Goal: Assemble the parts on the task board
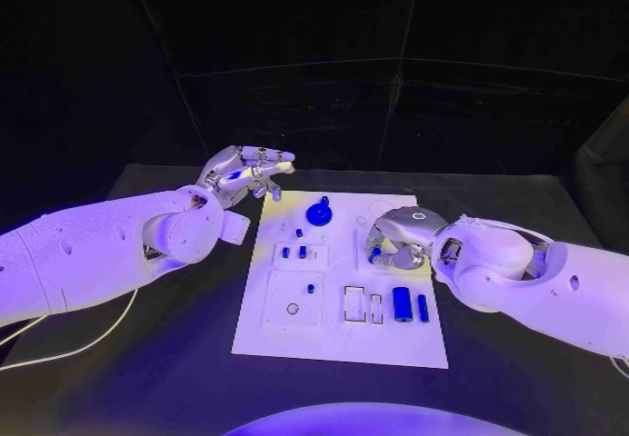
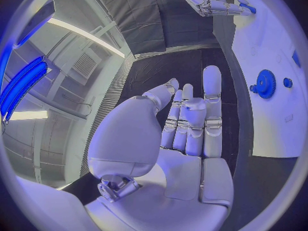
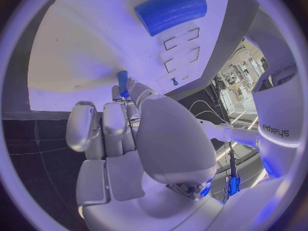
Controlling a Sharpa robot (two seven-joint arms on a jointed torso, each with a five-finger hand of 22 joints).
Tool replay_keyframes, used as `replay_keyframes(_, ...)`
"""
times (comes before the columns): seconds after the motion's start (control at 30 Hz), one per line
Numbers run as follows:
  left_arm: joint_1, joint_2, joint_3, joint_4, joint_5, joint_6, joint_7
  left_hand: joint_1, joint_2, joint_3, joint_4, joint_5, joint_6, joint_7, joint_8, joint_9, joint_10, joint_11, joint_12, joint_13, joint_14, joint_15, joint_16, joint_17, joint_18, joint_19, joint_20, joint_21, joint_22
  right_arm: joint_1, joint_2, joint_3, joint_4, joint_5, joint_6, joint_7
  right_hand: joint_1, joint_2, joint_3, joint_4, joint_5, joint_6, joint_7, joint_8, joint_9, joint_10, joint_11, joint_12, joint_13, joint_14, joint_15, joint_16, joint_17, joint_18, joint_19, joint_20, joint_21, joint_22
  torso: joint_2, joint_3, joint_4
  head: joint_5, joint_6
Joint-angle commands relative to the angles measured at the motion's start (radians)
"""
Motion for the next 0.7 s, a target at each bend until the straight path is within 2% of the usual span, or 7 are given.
replay_keyframes(0.03,0.001,0.000,0.001,0.000,0.003,0.009,-0.004,0.004,0.007,-0.002,-0.003,0.004,-0.003,0.002,0.004,-0.001,-0.004,0.001,0.005,0.002,-0.005,-0.001,-0.004,-0.001,0.021,-0.005,0.002,-0.007,-0.002,0.002,-0.005,0.001,0.013,-0.028,-0.062,0.001,0.007,-0.008,0.021,-0.007,-0.005,0.012,0.001,-0.004,0.000,0.037,-0.021,-0.004,0.003,0.024,-0.006,0.007,0.004,-0.020,0.014,0.001,0.012,0.015,0.000,-0.0001,0.0003,0.001,0.000)
replay_keyframes(0.13,0.001,0.000,0.001,-0.001,0.003,0.009,-0.004,0.004,0.007,-0.002,-0.003,0.004,-0.003,0.002,0.004,-0.001,-0.004,0.001,0.005,0.002,-0.005,-0.001,-0.004,-0.001,0.021,-0.005,0.002,-0.007,-0.002,0.002,-0.016,0.001,0.034,-0.022,-0.083,0.007,0.004,-0.013,0.034,-0.013,-0.006,0.016,0.002,-0.004,0.000,0.044,-0.021,-0.007,0.005,0.024,-0.005,0.009,0.004,-0.022,0.021,0.001,0.020,0.027,0.000,0.0002,0.0000,0.002,0.000)
replay_keyframes(0.33,0.000,0.000,0.001,-0.002,0.003,0.009,-0.006,0.004,0.007,-0.002,-0.003,0.004,-0.003,0.002,0.004,-0.001,-0.004,0.001,0.005,0.002,-0.005,-0.001,-0.004,-0.001,0.021,-0.005,0.002,-0.007,-0.002,0.003,-0.062,0.002,0.104,0.009,-0.112,0.013,-0.001,-0.020,0.047,-0.019,-0.007,0.016,0.003,-0.007,-0.002,0.047,-0.020,-0.013,0.005,0.023,-0.004,0.010,0.004,-0.024,0.024,0.002,0.025,0.033,-0.002,-0.0015,0.0001,0.003,0.001)
replay_keyframes(0.47,0.000,0.000,0.001,-0.003,0.003,0.010,-0.007,0.004,0.007,-0.002,-0.003,0.004,-0.003,0.002,0.004,-0.001,-0.004,0.001,0.005,0.002,-0.005,-0.001,-0.004,-0.001,0.021,-0.005,0.002,-0.007,-0.002,0.008,-0.091,0.006,0.156,0.021,-0.137,0.019,-0.004,-0.025,0.059,-0.024,-0.007,0.016,0.005,-0.009,-0.002,0.049,-0.019,-0.018,0.006,0.023,-0.004,0.014,0.007,-0.024,0.025,0.002,0.028,0.037,-0.002,-0.0012,0.0001,0.005,0.001)
replay_keyframes(0.57,0.000,0.001,0.001,-0.003,0.003,0.010,-0.007,0.004,0.007,-0.002,-0.003,0.004,-0.003,0.002,0.004,-0.001,-0.004,0.001,0.005,0.002,-0.005,-0.001,-0.004,-0.001,0.021,-0.005,0.002,-0.007,-0.002,0.011,-0.094,0.008,0.184,0.028,-0.147,0.024,-0.005,-0.027,0.063,-0.026,-0.006,0.017,0.005,-0.010,-0.002,0.049,-0.019,-0.020,0.006,0.023,-0.003,0.015,0.008,-0.025,0.026,0.003,0.030,0.039,0.000,0.0000,0.0005,0.007,0.001)
replay_keyframes(0.7,-0.001,0.003,0.000,-0.004,0.003,0.011,-0.007,0.004,0.007,-0.002,-0.003,0.004,-0.003,0.002,0.004,-0.001,-0.004,0.001,0.005,0.002,-0.005,-0.001,-0.004,-0.001,0.021,-0.005,0.002,-0.007,-0.002,0.012,-0.067,0.009,0.206,0.057,-0.151,0.038,-0.007,-0.028,0.067,-0.028,-0.006,0.017,0.006,-0.010,-0.003,0.050,-0.018,-0.022,0.006,0.023,-0.003,0.016,0.008,-0.025,0.026,0.003,0.031,0.041,0.001,-0.0006,0.0017,0.010,0.000)
